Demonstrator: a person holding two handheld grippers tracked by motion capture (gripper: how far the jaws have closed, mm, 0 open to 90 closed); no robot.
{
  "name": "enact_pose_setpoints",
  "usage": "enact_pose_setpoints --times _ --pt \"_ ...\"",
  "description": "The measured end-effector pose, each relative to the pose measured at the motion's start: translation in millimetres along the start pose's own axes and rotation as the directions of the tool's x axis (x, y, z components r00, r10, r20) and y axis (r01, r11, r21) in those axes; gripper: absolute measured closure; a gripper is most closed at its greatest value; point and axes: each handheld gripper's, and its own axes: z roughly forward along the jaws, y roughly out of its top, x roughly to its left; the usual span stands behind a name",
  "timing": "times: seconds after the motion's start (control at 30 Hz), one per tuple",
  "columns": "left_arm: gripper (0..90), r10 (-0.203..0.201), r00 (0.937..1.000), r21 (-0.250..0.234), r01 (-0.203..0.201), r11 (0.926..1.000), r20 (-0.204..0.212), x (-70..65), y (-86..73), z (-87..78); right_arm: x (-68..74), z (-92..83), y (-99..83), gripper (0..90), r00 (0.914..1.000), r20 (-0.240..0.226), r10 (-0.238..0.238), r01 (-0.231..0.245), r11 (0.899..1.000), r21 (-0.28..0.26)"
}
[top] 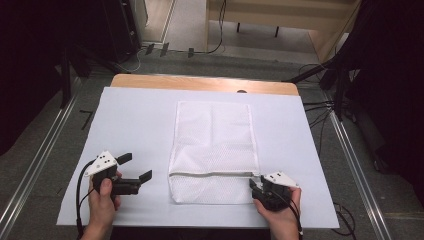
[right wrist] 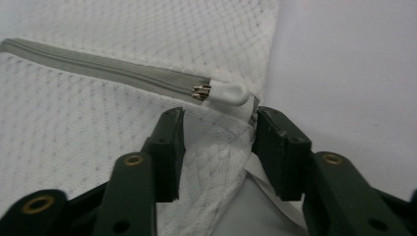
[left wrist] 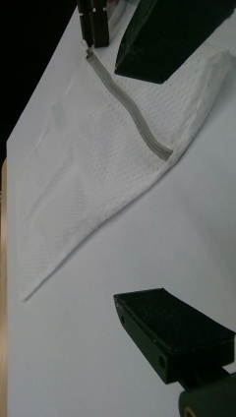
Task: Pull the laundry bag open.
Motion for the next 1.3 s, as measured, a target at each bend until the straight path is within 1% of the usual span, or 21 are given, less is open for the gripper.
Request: enact_pose_setpoints --times 0.1,0.17,0.2,0.23,0.3,0.47,0.53,0.6,0.63,0.67,0.73,0.83,0.87,0.93,1.07,1.1,1.13,1.17,1.23,1.27,1.3 --pt "0.3 0.011 0.9999 0.006 -0.011 0.9999 -0.012 -5.5 6.0 4.7 2.0 0.0 0.5 68.1 0.9993 0.037 0.007 -0.007 1.0 0.0" --pt "0.3 0.003 1.0 0.002 -0.003 1.0 -0.003 -6.2 7.5 5.5 2.2 -0.3 0.4 74.9 0.9981 0.062 0.008 -0.008 1.0 0.0" --pt "0.3 -0.004 1.0 0.001 0.004 1.0 0.002 -7.5 8.6 6.8 2.2 -0.3 0.4 74.9 0.9981 0.062 0.008 -0.008 1.0 0.0" --pt "0.3 -0.014 0.9997 0.002 0.014 0.9999 0.02 -11.8 9.9 10.9 4.6 -0.6 0.5 82.3 0.9967 0.08 0.013 -0.013 1.0 0.0" --pt "0.3 -0.007 0.9993 0.017 0.006 0.9998 0.036 -17.3 11.1 16.2 6.7 -0.6 0.7 86.7 0.9962 0.086 0.013 -0.013 1.0 0.001" --pt "0.3 -0.002 0.9978 0.031 0.0 0.9995 0.066 -31.2 15.0 29.1 3.7 -2.9 2.3 89.9 0.9985 0.035 0.041 -0.04 0.999 -0.014" --pt "0.3 -0.002 0.9965 0.05 -0.002 0.9988 0.084 -43.3 18.0 42.2 3.2 -5.1 2.8 90.0 0.9993 0.017 0.034 -0.034 0.999 -0.031" --pt "0.4 -0.003 0.9962 0.057 -0.002 0.9984 0.087 -45.7 18.6 45.2 3.4 -6.5 3.4 90.0 0.9994 0.008 0.033 -0.032 0.999 -0.042" --pt "4.0 -0.006 0.9973 0.064 0.001 0.998 0.073 -49.2 19.2 49.0 3.8 -7.3 3.8 90.0 0.9995 0.002 0.032 -0.032 0.998 -0.05" --pt "16.4 -0.013 0.9992 0.07 0.01 0.9975 0.037 -54.0 19.7 54.2 4.8 -9.6 5.2 90.0 0.9996 -0.013 0.024 -0.025 0.997 -0.069" --pt "16.2 -0.017 0.9993 0.09 0.014 0.9958 0.034 -59.9 19.7 61.5 5.5 -10.3 5.6 90.0 0.9996 -0.018 0.022 -0.023 0.997 -0.074" --pt "16.5 -0.011 0.9984 0.119 0.005 0.9929 0.056 -70.9 19.0 74.4 7.8 -12.5 6.0 90.0 0.9996 -0.027 0.013 -0.015 0.996 -0.083" --pt "16.8 -0.001 0.9977 0.135 -0.008 0.9909 0.067 -79.0 18.8 82.0 8.3 -13.0 6.0 90.0 0.9995 -0.031 0.011 -0.013 0.996 -0.084" --pt "19.4 -0.011 0.9955 0.132 -0.002 0.9913 0.095 -85.9 18.6 87.9 8.8 -13.7 6.0 90.0 0.9994 -0.034 0.006 -0.009 0.996 -0.087" --pt "32.2 0.013 0.9985 0.156 -0.022 0.9875 0.053 -100.0 17.6 100.3 9.4 -15.1 6.9 90.0 0.9989 -0.045 0.011 -0.015 0.996 -0.092" --pt "38.7 0.017 0.9981 0.174 -0.027 0.9844 0.059 -106.6 16.0 106.8 9.9 -15.3 7.2 90.0 0.9988 -0.047 0.01 -0.014 0.995 -0.094" --pt "41.1 0.017 0.9981 0.174 -0.027 0.9844 0.059 -106.6 16.0 106.8 9.9 -15.3 7.2 90.0 0.9988 -0.047 0.01 -0.014 0.995 -0.094" --pt "41.1 0.018 0.9973 0.182 -0.031 0.9828 0.071 -110.9 14.9 111.5 10.2 -15.4 7.3 90.0 0.9987 -0.05 0.01 -0.015 0.995 -0.094" --pt "50.2 0.023 0.9938 0.205 -0.045 0.9777 0.109 -120.6 12.3 121.3 10.8 -15.5 7.8 90.0 0.9987 -0.051 0.002 -0.007 0.995 -0.099" --pt "53.9 0.023 0.9938 0.205 -0.045 0.9777 0.109 -120.6 12.3 121.3 10.8 -15.5 7.8 90.0 0.9987 -0.051 0.002 -0.007 0.995 -0.099" --pt "56.8 0.026 0.9906 0.22 -0.055 0.974 0.135 -127.0 11.5 127.6 11.6 -15.8 8.2 90.0 0.9985 -0.055 -0.002 -0.004 0.995 -0.101"
